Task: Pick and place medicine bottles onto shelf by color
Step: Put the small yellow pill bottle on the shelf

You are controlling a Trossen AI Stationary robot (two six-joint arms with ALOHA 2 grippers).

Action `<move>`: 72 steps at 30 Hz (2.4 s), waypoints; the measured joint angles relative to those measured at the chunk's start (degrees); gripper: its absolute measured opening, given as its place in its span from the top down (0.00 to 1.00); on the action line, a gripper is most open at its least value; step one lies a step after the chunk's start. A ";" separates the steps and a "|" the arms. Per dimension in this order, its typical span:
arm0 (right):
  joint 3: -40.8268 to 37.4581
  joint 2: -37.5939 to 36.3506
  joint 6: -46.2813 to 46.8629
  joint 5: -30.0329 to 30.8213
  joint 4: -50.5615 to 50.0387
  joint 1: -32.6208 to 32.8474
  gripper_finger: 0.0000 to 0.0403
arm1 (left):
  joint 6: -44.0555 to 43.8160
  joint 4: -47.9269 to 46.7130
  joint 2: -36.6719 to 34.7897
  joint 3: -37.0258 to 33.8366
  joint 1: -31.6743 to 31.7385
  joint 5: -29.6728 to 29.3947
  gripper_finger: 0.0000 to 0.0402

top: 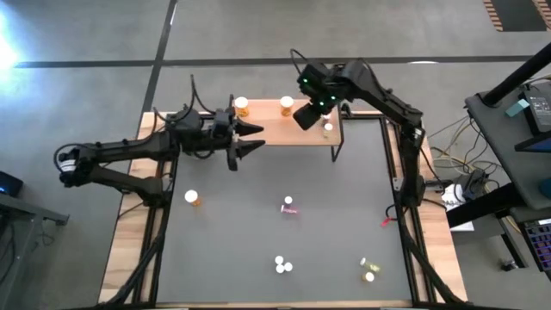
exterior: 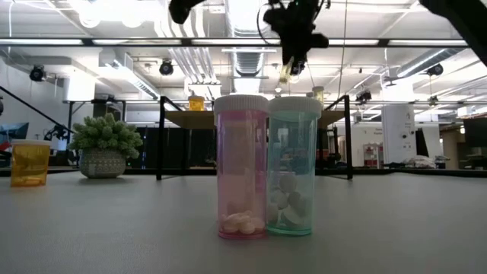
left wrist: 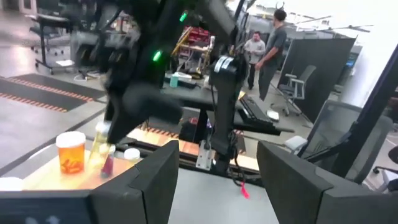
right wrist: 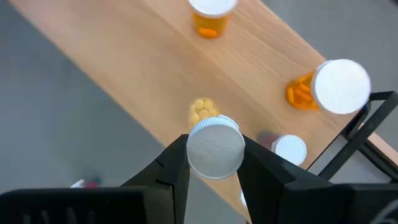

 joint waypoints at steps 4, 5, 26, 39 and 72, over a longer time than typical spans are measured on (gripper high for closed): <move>-0.02 2.46 -0.04 0.09 -0.07 -1.18 0.73 | 0.02 0.08 -1.35 -0.16 0.02 0.00 0.50; -0.02 3.00 -0.07 0.52 0.00 -1.35 0.73 | 0.04 0.00 -1.59 -0.25 0.02 0.00 0.50; -0.02 9.60 1.11 3.18 3.07 -4.51 0.73 | 0.11 -1.77 -2.04 -0.54 0.02 0.05 0.50; -0.02 11.26 1.09 3.18 4.52 -5.03 0.72 | 0.35 -1.55 -2.04 -0.61 0.02 0.09 0.50; 0.00 12.16 -0.42 3.05 8.10 -6.05 0.65 | 0.39 -1.73 -2.04 -0.63 0.02 0.11 0.50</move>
